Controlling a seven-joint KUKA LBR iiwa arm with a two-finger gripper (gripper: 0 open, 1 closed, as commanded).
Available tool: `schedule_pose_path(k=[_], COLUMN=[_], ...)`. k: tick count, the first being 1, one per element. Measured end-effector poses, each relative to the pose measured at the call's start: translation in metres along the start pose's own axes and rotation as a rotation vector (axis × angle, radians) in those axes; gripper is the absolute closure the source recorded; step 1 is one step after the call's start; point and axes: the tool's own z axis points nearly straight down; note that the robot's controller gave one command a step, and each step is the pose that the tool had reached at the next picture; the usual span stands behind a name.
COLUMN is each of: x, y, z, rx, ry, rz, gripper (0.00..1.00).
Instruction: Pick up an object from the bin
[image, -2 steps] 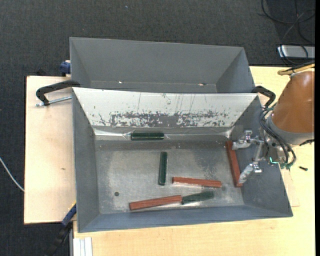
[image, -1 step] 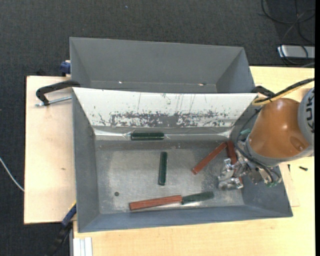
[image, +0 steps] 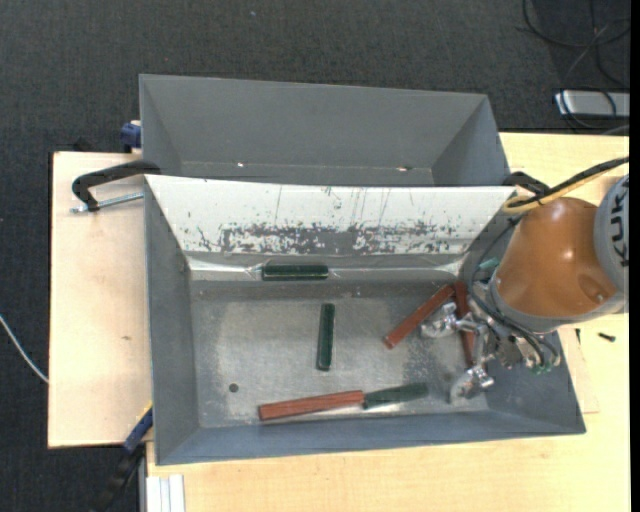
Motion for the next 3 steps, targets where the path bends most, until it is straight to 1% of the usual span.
schedule_pose_path(k=[1,2,3], x=[0.000,-0.010,-0.011], y=[0.000,0.050,0.051], z=[0.000,-0.003,-0.001], rx=[0.000,0.000,0.000], ry=[0.000,0.006,0.001], rz=[0.000,-0.128,-0.129], gripper=[0.00,1.00,0.00])
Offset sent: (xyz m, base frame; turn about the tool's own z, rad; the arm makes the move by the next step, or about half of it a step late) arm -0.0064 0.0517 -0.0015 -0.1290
